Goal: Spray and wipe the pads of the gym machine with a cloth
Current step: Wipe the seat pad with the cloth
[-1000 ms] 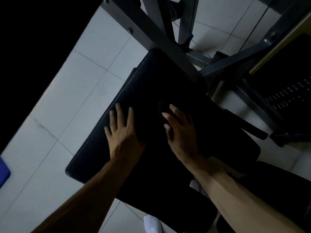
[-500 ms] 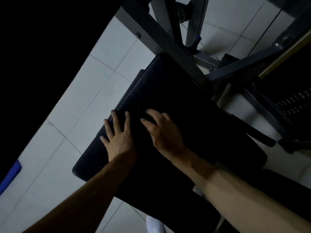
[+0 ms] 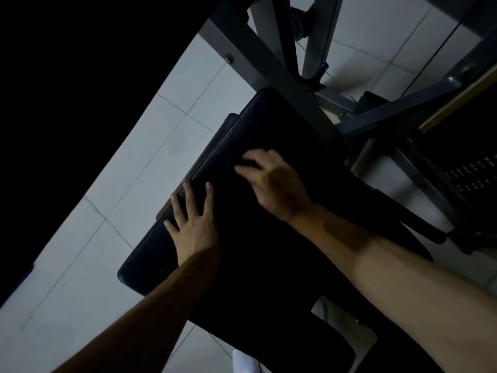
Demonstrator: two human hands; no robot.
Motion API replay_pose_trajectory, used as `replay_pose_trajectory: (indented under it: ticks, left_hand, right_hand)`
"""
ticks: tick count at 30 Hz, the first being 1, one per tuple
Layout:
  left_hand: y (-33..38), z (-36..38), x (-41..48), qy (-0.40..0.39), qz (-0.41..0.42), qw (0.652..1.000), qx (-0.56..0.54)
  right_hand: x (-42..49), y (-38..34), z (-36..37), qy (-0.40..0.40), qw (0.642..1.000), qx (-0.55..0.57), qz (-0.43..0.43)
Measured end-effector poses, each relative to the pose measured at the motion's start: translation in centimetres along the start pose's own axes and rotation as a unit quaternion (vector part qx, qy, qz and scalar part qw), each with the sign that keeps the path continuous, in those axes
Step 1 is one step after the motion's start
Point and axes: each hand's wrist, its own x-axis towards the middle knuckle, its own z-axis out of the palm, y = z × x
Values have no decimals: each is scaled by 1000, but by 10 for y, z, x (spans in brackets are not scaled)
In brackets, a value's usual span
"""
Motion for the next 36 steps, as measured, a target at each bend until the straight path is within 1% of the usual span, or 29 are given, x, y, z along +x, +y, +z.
replay_pose_trajectory:
  ticks: [1, 3, 4, 5, 6, 8, 10, 11, 13, 14, 15, 16, 17, 19, 20, 21, 22, 23, 24, 25, 27, 29, 30, 31, 32, 34, 35, 36]
  left_hand:
    - [-1, 0, 0, 1, 3, 1000, -1]
    - [-3, 1, -1, 9, 9, 1000, -4]
    - [-3, 1, -2, 11, 9, 1000, -6]
    - [-2, 1, -2, 13, 10, 1000, -7]
    - [-1, 1, -2, 15, 7, 1000, -8]
    - [-1, 3, 0, 30, -10, 999, -11]
    - [-4, 6, 0, 60, -27, 998, -24]
    - [-6, 8, -1, 75, -31, 996, -40]
    - [-10, 10, -3, 86, -37, 993, -66]
    - [-12, 10, -5, 84, -37, 994, -63]
    - [-13, 10, -5, 78, -36, 995, -55]
    - [-13, 9, -5, 70, -35, 996, -46]
    - [-13, 9, -5, 66, -34, 996, -43]
    - [-13, 7, -6, 70, -35, 996, -44]
    - [-13, 7, -6, 69, -34, 996, -43]
    - [-13, 6, -6, 68, -35, 996, -41]
    - [-13, 6, -6, 69, -36, 996, -36]
    - [-13, 6, -6, 71, -36, 996, -33]
    - [-13, 6, -6, 77, -35, 996, -36]
    - [-13, 6, -7, 79, -32, 995, -46]
    - [-13, 5, -11, 78, -21, 995, -61]
    - [-15, 4, -12, 75, -18, 995, -57]
    - [-15, 5, -12, 71, -19, 996, -58]
    - [-17, 6, -12, 70, -20, 996, -61]
    - [-19, 10, -13, 71, -17, 995, -68]
    - [-19, 17, -20, 58, -9, 996, -72]
    - [-18, 22, -25, 41, -3, 997, -62]
    - [-17, 25, -30, 21, -2, 999, -48]
  right_hand:
    - [17, 10, -5, 44, 998, 1, 37]
    - [50, 30, -14, 120, 982, 12, 147]
    - [61, 33, -16, 136, 972, 17, 189]
    - [65, 30, -13, 141, 967, 18, 210]
    - [65, 18, -7, 138, 970, 11, 201]
    - [47, -18, 13, 113, 988, 7, 107]
    - [18, -57, 35, 35, 999, 28, 4]
    - [7, -69, 43, 7, 999, 35, -30]
    - [7, -69, 45, -21, 997, 29, -70]
    - [15, -61, 41, -18, 996, 11, -86]
    - [26, -50, 35, -4, 996, -5, -85]
    - [37, -36, 28, 28, 998, -20, -56]
    - [51, -20, 17, 70, 997, -34, 3]
    - [74, 1, 1, 137, 979, -39, 148]
    - [78, -1, 0, 145, 970, -34, 192]
    - [75, -12, 4, 137, 971, -31, 194]
    - [66, -29, 11, 122, 981, -26, 151]
    - [50, -47, 21, 99, 991, -12, 90]
    - [30, -66, 31, 62, 998, 9, 32]
    - [8, -81, 39, 21, 999, 35, -8]
    - [-14, -84, 45, -20, 997, 53, -49]
    - [-4, -59, 37, -17, 996, 21, -83]
    - [2, -43, 30, -5, 996, -1, -84]
    - [9, -26, 21, 23, 998, -18, -62]
    - [14, -8, 9, 52, 998, -31, -14]
    - [19, 20, -10, 96, 986, -44, 130]
    - [18, 22, -13, 110, 975, -50, 188]
    - [15, 14, -9, 112, 969, -49, 214]
